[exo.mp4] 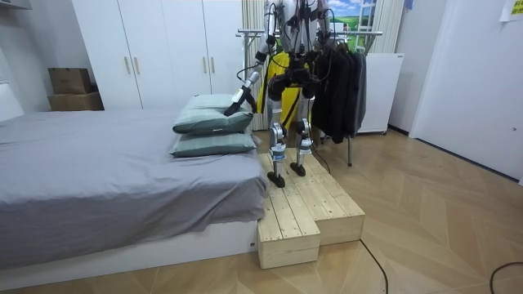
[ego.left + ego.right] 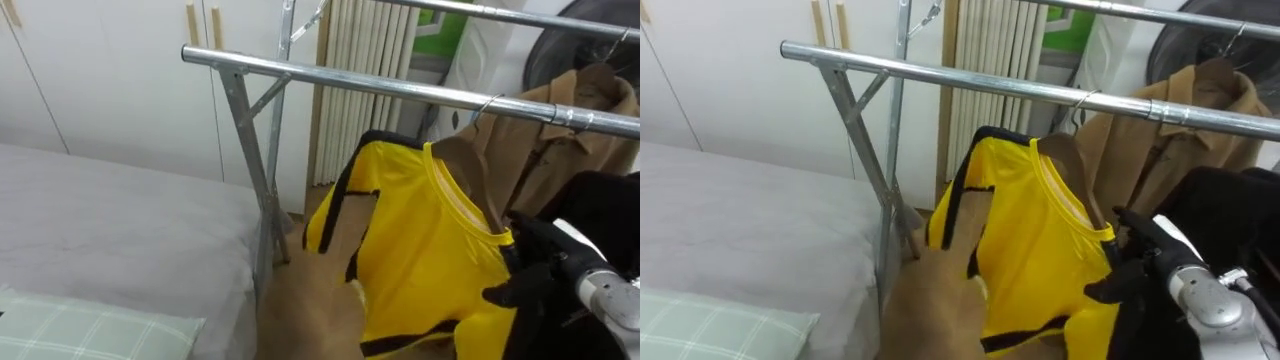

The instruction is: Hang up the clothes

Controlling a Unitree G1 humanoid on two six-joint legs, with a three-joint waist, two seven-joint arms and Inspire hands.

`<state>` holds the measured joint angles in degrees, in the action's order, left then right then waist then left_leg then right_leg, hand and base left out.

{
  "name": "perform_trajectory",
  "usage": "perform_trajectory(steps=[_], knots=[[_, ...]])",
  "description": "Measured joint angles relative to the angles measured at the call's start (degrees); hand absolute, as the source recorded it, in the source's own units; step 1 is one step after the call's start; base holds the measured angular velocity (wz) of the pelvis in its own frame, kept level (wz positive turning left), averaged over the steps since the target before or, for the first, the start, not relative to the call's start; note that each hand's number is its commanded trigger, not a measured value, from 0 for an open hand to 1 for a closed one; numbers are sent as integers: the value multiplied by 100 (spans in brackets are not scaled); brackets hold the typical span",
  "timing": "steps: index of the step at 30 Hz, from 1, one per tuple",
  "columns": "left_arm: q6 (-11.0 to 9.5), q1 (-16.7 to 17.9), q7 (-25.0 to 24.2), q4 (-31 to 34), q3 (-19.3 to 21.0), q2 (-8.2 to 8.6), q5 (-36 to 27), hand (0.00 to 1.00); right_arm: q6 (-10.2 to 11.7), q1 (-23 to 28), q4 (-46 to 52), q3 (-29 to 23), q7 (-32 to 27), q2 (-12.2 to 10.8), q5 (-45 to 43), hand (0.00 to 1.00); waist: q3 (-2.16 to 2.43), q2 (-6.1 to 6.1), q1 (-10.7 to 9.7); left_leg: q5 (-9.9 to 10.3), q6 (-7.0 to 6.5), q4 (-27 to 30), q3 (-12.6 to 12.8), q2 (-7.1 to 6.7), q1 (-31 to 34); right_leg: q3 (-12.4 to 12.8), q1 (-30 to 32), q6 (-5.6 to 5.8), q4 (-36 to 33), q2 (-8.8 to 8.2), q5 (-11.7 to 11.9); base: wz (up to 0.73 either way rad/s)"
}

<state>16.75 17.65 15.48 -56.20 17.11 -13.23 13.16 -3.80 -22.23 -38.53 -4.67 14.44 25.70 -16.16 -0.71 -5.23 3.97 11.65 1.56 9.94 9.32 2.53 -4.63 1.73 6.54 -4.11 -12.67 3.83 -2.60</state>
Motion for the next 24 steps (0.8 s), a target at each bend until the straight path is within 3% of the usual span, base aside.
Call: perform_trajectory(steps=[14, 24], knots=[[1, 17, -11, -225, -113, -49, 2, 0, -139, 1, 831, 9, -70, -1, 586, 0, -1, -2, -14, 4, 10, -28, 168, 10, -83, 113, 60, 3, -140, 42, -30, -6], [7, 20, -25, -225, -156, -72, 7, 0, -132, 3, 1481, 8, -598, 0, 1024, 0, 1, -1, -59, 10, 17, -13, 128, 18, -53, 91, 38, 12, -94, 43, -37, 1]])
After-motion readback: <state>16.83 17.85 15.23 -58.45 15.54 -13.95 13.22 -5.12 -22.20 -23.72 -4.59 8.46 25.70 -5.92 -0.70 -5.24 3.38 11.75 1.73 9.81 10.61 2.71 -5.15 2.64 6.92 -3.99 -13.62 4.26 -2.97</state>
